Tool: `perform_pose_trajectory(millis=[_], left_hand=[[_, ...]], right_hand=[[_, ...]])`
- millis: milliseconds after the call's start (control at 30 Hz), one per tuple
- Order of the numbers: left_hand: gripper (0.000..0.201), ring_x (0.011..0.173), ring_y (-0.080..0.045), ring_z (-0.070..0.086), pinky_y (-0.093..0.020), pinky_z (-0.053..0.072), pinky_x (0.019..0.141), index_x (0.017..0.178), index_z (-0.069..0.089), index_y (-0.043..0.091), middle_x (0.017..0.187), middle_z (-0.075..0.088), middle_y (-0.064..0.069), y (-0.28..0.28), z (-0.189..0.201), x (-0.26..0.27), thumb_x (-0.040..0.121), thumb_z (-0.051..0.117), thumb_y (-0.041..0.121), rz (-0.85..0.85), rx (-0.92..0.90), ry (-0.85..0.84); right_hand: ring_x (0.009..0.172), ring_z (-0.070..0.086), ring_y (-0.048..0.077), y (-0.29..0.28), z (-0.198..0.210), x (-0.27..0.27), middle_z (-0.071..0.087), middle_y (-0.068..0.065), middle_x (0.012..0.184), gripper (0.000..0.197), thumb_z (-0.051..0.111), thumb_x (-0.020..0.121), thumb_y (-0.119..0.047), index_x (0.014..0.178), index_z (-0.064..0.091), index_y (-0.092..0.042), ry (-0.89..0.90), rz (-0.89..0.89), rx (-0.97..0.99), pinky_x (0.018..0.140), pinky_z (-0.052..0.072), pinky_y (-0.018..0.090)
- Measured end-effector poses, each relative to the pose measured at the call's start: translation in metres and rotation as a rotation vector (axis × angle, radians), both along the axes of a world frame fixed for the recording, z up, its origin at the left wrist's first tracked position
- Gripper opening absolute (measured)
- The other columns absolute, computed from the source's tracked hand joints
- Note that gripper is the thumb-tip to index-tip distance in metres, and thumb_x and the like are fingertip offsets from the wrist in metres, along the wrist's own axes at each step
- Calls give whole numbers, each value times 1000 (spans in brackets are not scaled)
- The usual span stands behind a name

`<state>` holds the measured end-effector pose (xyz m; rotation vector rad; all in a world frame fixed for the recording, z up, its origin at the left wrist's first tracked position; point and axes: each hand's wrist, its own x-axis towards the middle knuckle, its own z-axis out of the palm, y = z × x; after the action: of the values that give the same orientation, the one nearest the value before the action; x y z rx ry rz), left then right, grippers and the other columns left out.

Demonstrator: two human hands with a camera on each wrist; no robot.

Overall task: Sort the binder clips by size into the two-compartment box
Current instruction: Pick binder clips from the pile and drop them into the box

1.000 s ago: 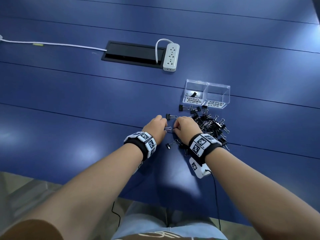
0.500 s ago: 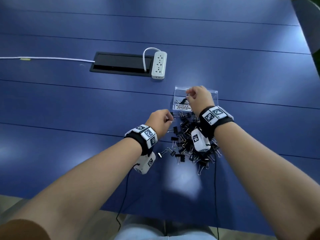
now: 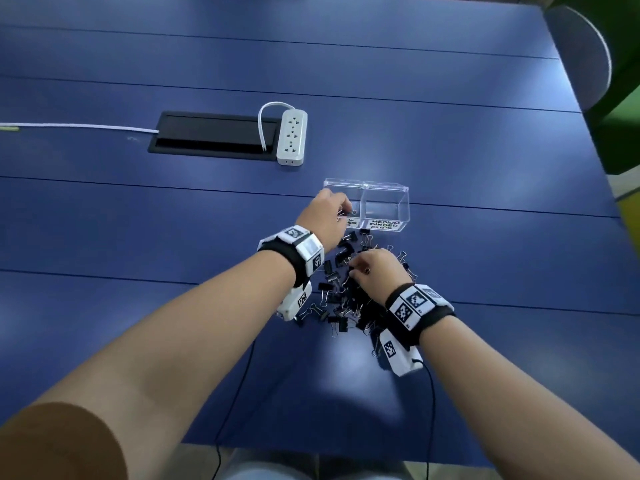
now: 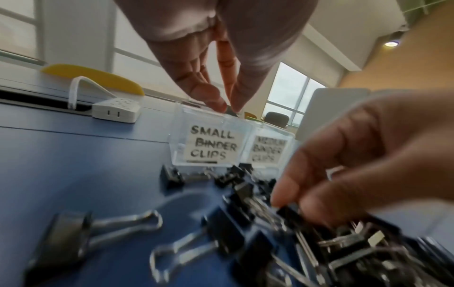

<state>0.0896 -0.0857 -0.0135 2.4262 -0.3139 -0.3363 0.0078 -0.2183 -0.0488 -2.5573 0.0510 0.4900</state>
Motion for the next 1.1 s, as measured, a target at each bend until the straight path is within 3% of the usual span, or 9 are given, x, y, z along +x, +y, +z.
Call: perform_pose_trajectory(millis=[100, 200, 300, 467, 600, 733, 867, 967, 1100], left_hand=[[12, 90, -24, 59, -39, 53, 84, 98, 61, 16, 107, 55, -5, -2, -14, -24, 87, 57, 13, -87, 87, 54], [25, 100, -28, 59, -44, 52, 89, 114, 59, 22, 115, 52, -7, -1, -31, -41, 89, 57, 19, -139, 213, 184], [31, 101, -33, 59, -45, 52, 88, 121, 55, 17, 117, 50, -13, 2, -40, -50, 90, 56, 17, -151, 267, 205], [26, 101, -32, 58, -44, 52, 86, 110, 54, 12, 113, 52, -12, 13, -41, -53, 87, 58, 24, -151, 270, 185], [22, 98, -25, 55, -40, 51, 79, 93, 55, 16, 108, 52, -6, 22, -38, -53, 86, 56, 37, -108, 354, 159], [14, 107, -25, 50, -43, 52, 81, 100, 55, 14, 112, 51, -5, 18, -35, -44, 87, 54, 20, -122, 247, 70], [39, 117, -26, 47, -46, 52, 84, 123, 51, 17, 124, 47, -6, 4, -38, -34, 87, 49, 2, -211, 209, 35], [54, 115, -27, 49, -45, 52, 79, 134, 44, 20, 126, 46, -6, -3, -43, -33, 85, 48, -2, -267, 223, 38], [28, 105, -28, 48, -37, 44, 64, 109, 56, 12, 114, 45, -8, -5, -53, -35, 84, 53, 1, -309, 330, -14]], right_hand=[[101, 58, 23, -6, 1, 1, 66, 6, 104, 20, 57, 86, -16, 103, 68, -14, -65, -75, 63, 92, 48, 34], [100, 57, 24, -11, 1, 11, 63, 4, 102, 26, 51, 85, -12, 105, 67, -19, -82, -109, 48, 87, 52, 41], [110, 52, 24, -7, -2, 20, 60, 3, 105, 29, 50, 86, -12, 109, 65, -23, -46, -59, 16, 88, 51, 44], [123, 40, 22, 6, -7, 27, 56, 1, 115, 34, 52, 86, -14, 115, 58, -29, 3, 55, -67, 93, 48, 46], [120, 41, 24, 7, -7, 24, 53, 6, 116, 21, 54, 87, -13, 107, 60, -13, -6, 41, -123, 91, 47, 43], [115, 42, 28, 4, -9, 20, 49, 11, 111, 11, 58, 85, -10, 94, 63, -5, -55, 48, -101, 93, 46, 44], [110, 45, 30, 4, -10, 17, 54, 12, 108, 12, 58, 84, -6, 96, 59, -3, -64, 61, -83, 93, 44, 41], [111, 47, 31, 4, -10, 15, 55, 13, 112, 23, 61, 80, -3, 103, 56, -5, -48, -1, -38, 95, 43, 40], [98, 54, 28, 0, -5, 13, 58, 10, 104, 20, 60, 77, -1, 94, 58, -10, 3, -79, 17, 87, 45, 34]])
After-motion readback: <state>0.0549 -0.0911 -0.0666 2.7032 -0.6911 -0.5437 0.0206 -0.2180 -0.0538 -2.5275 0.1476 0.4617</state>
